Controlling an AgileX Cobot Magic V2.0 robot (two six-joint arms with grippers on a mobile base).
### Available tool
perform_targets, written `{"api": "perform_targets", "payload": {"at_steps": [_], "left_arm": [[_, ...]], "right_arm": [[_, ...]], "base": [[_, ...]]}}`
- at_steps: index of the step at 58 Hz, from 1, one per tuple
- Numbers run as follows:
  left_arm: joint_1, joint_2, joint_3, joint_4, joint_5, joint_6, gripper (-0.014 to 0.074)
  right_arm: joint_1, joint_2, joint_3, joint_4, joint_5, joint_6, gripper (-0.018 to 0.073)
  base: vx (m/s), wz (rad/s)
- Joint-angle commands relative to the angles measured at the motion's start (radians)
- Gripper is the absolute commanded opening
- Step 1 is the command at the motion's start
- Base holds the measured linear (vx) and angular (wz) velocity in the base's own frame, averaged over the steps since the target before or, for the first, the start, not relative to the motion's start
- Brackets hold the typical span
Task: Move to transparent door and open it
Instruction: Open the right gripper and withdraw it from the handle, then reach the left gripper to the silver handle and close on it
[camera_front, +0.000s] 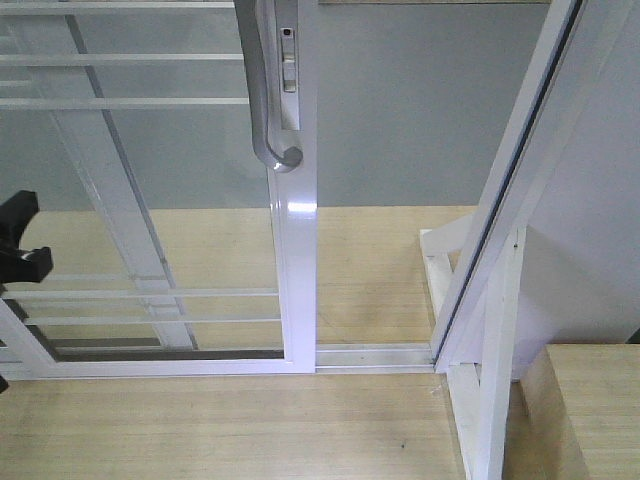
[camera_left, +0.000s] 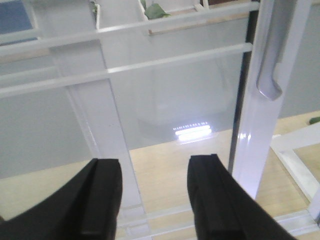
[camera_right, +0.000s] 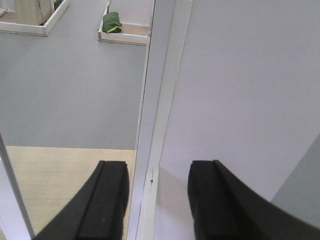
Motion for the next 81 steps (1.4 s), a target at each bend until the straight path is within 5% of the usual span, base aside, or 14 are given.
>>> {"api": "perform_targets", "payload": {"at_steps": [1, 11, 22, 36, 81], "left_arm": [[-0.054, 0.040, -0.032, -0.003, -0.153, -0.003, 0.0441], [-0.175, 0.177, -0.058, -0.002, -0.398, -0.019, 0.0441], [-0.250, 0.377, -0.211, 0.000, -0.422, -0.036, 0.0465], [-0.256, 0.643, -0.451, -0.003, -0.523, -0.031, 0.0498], [-0.283, 1.054, -0.980, -0.008, -0.511, -0.091, 0.0496]], "right_arm": [[-0.005, -0.010, -0.020, -0.013, -0.045, -0.003, 0.0363], [-0.005, 0.026, -0.020, -0.013, -0.068, -0.003, 0.0363], [-0.005, 0.084, -0.020, 0.007, -0.083, -0.001, 0.0363], [-0.005, 0.141, -0.020, 0.009, -0.086, -0.001, 0.0363], [-0.005, 0.150, -0.020, 0.009, -0.087, 0.000, 0.0363]], "base": [[0.00, 0.00], [0.00, 0.00], [0.00, 0.00], [0.00, 0.00], [0.00, 0.00]]}}
